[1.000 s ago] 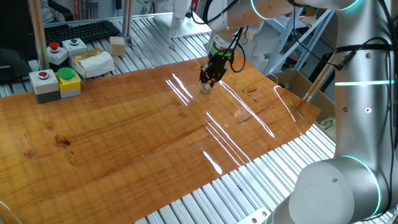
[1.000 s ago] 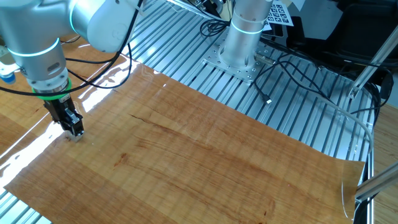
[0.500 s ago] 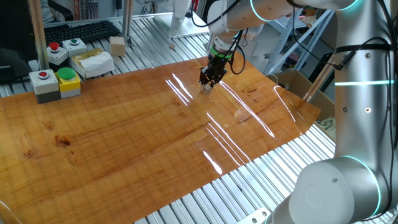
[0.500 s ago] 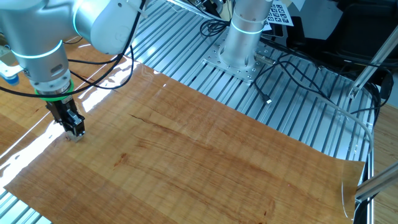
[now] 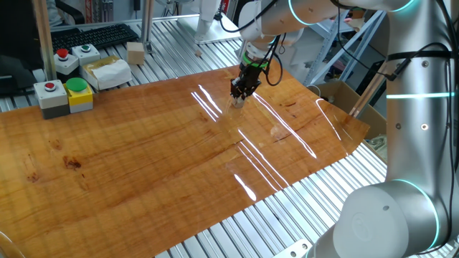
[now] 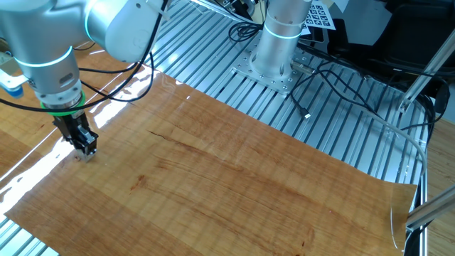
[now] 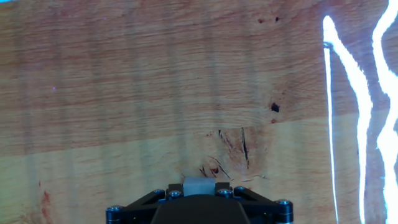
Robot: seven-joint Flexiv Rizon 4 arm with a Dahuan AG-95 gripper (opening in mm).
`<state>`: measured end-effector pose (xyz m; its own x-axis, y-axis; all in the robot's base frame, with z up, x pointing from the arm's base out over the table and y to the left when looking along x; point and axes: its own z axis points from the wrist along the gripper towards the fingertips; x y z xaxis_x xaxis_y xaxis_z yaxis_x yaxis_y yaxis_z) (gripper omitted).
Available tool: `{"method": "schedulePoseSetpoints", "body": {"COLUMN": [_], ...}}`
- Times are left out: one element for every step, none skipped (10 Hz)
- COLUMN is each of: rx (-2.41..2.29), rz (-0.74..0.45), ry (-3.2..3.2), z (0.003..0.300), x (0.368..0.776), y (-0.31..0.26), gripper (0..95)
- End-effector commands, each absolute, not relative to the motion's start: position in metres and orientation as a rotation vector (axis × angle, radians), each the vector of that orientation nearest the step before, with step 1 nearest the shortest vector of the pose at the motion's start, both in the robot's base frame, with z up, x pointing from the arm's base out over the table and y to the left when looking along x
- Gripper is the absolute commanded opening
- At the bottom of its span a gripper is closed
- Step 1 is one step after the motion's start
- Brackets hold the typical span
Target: Hold a small block with the gripper and sweep it from left to right on the table
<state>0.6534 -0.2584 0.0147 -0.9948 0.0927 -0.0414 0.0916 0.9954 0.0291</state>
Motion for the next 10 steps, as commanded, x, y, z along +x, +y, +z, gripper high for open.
{"method": "schedulePoseSetpoints", "body": {"rx": [0.149, 0.159, 0.169, 0.178, 0.192, 0.208, 0.213, 0.226, 0.232, 0.248], "rz": [0.046, 0.049, 0.050, 0.048, 0.066, 0.084, 0.086, 0.096, 0.083, 0.086], "ry": [3.096, 3.095, 3.095, 3.096, 3.097, 3.095, 3.094, 3.092, 3.095, 3.097], "z": [0.015, 0.014, 0.014, 0.016, 0.017, 0.015, 0.013, 0.011, 0.014, 0.020], "x": [0.653, 0.651, 0.650, 0.650, 0.650, 0.649, 0.649, 0.647, 0.647, 0.647], "y": [-0.256, -0.253, -0.250, -0.246, -0.242, -0.239, -0.238, -0.234, -0.229, -0.225], "gripper": [0.0, 0.0, 0.0, 0.0, 0.0, 0.0, 0.0, 0.0, 0.0, 0.0]}}
